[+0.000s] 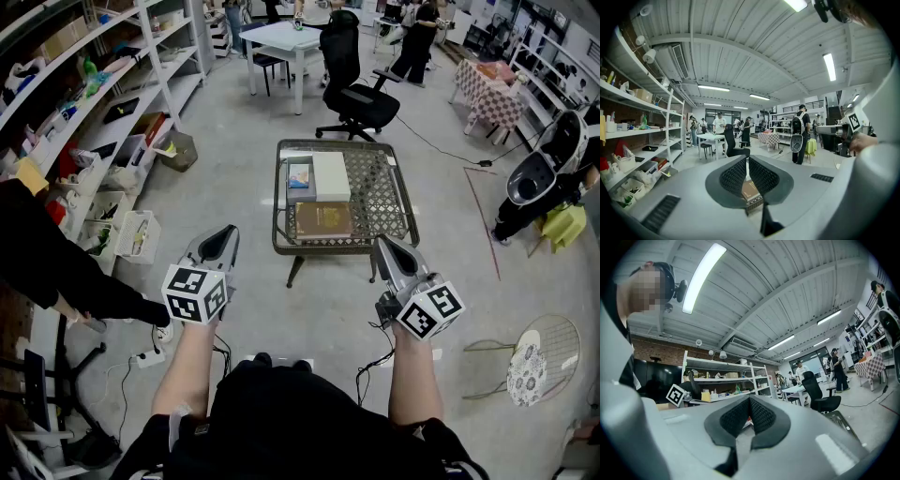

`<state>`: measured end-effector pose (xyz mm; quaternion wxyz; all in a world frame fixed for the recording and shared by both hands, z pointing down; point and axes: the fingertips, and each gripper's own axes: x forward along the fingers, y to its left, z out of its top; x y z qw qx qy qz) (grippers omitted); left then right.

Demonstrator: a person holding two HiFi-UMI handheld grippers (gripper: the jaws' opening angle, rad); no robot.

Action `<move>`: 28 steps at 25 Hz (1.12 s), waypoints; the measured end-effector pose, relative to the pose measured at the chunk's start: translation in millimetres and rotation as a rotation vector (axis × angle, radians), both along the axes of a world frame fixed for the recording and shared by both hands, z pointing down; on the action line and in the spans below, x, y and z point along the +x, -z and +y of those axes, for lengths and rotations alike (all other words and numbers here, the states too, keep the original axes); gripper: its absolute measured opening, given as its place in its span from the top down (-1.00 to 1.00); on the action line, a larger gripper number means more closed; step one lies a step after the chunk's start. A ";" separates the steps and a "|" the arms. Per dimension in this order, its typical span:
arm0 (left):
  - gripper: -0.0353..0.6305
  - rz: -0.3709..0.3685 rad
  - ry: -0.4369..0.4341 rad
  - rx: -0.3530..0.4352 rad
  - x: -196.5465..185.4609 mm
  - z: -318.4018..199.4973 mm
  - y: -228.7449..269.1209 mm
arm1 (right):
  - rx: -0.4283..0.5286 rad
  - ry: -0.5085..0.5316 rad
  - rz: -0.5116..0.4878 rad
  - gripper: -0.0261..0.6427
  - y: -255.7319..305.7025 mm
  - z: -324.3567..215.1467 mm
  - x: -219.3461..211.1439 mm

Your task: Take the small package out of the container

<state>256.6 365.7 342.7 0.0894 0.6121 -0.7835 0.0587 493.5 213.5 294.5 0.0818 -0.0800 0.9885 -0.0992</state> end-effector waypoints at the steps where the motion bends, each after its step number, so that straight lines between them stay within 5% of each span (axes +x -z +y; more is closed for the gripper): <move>1: 0.82 0.002 0.002 -0.002 0.8 0.6 1.1 | 0.005 0.012 0.004 0.90 -1.0 3.1 -1.3; 8: 0.82 -0.020 0.013 0.000 -3.2 3.3 8.4 | -0.012 0.065 0.028 0.90 -12.5 13.9 -25.1; 12: 0.82 0.038 0.052 -0.020 -30.8 11.1 -13.4 | 0.013 0.084 0.060 0.90 -17.9 21.0 -50.4; 20: 0.82 0.133 0.068 0.004 -109.1 7.5 -31.9 | -0.087 0.126 0.071 0.89 -29.9 12.4 -127.1; 28: 0.82 0.171 0.092 -0.003 -229.7 8.9 -47.9 | -0.136 0.181 0.121 0.89 -36.7 13.6 -263.6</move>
